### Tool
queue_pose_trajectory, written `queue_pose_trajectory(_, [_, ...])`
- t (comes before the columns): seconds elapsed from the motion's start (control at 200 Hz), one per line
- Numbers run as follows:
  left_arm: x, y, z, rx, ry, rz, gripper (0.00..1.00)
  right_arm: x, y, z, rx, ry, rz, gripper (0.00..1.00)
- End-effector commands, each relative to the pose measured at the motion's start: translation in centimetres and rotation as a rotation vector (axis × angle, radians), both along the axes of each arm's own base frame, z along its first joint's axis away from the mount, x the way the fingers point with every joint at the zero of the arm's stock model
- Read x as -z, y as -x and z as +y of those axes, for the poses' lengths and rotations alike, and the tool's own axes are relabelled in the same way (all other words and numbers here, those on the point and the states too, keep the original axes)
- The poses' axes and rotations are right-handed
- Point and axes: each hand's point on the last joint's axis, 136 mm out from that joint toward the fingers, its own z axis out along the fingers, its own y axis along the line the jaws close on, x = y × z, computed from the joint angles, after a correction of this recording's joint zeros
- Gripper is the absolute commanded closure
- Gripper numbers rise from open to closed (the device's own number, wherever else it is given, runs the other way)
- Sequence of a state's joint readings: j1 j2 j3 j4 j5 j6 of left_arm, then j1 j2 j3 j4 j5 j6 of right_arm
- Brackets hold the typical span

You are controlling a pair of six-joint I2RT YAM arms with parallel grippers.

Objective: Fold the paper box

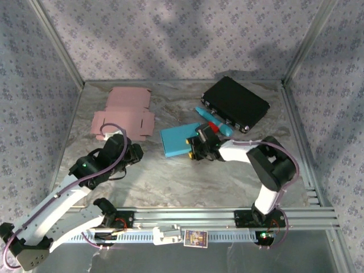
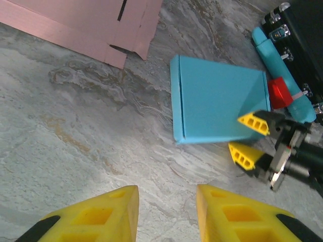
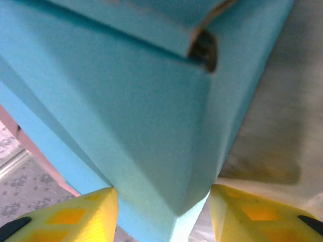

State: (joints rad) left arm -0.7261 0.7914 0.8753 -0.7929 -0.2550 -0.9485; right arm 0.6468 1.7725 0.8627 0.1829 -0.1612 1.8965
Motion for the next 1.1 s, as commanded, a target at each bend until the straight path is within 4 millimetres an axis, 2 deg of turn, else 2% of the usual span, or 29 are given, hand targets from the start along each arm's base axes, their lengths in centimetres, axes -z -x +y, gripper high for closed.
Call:
queue_pose_trajectory(0.0, [-1.1, 0.2, 0.7, 0.004, -0.021, -0.018, 0.65, 1.0, -2.4, 0.7, 0.017, -0.014, 0.015, 0.50])
queue_pose_trajectory(0.2, [-1.1, 0.1, 0.9, -0.003, -0.016, -0.011, 0.65, 0.9, -8.2, 1.8, 0.132, -0.061, -0.044, 0.52])
queue_pose_trajectory(0.315, [-1.2, -0.2, 0.9, -0.007, -0.013, -0.014, 0.65, 1.3, -10.4, 1.8, 0.196, -0.061, -0.046, 0.52])
queue_pose_trajectory(0.345, [-1.1, -0.2, 0.9, -0.007, -0.013, -0.012, 0.66, 0.4, -11.6, 2.3, 0.204, -0.079, -0.069, 0.53])
queue_pose_trajectory(0.455, [-0.8, -0.5, 0.7, -0.007, -0.014, 0.002, 0.65, 0.0, -13.3, 3.1, 0.212, -0.090, -0.082, 0.53])
queue_pose_trajectory(0.555, [-0.7, -0.8, 0.7, -0.011, -0.013, 0.014, 0.66, -0.6, -14.0, 3.6, 0.204, -0.095, -0.095, 0.52])
queue_pose_trajectory(0.6, [-0.5, -0.9, 0.8, -0.016, -0.015, 0.028, 0.66, -1.0, -14.1, 3.7, 0.193, -0.093, -0.100, 0.49])
queue_pose_trajectory(0.675, [-0.2, -1.2, 1.2, -0.026, -0.023, 0.056, 0.66, -2.1, -13.8, 3.2, 0.178, -0.080, -0.120, 0.38])
queue_pose_trajectory(0.754, [0.1, -1.7, 1.9, -0.045, -0.039, 0.090, 0.66, -4.5, -13.2, 2.3, 0.133, -0.034, -0.169, 0.31])
queue_pose_trajectory(0.834, [0.3, -2.9, 3.4, -0.102, -0.056, 0.129, 0.65, -6.5, -11.7, 1.4, 0.044, 0.053, -0.189, 0.27])
queue_pose_trajectory(0.864, [0.6, -3.6, 4.3, -0.138, -0.051, 0.147, 0.65, -7.8, -11.2, 1.2, 0.004, 0.075, -0.220, 0.26])
queue_pose_trajectory(0.934, [1.3, -5.6, 6.2, -0.209, -0.023, 0.184, 0.65, -9.0, -9.6, 1.6, -0.113, 0.115, -0.255, 0.26])
queue_pose_trajectory(1.014, [2.0, -8.3, 8.4, -0.295, 0.010, 0.198, 0.65, -9.2, -7.8, 2.4, -0.237, 0.140, -0.277, 0.26])
queue_pose_trajectory(1.094, [3.1, -11.4, 9.9, -0.345, 0.052, 0.215, 0.65, -9.5, -6.2, 4.2, -0.351, 0.138, -0.316, 0.29])
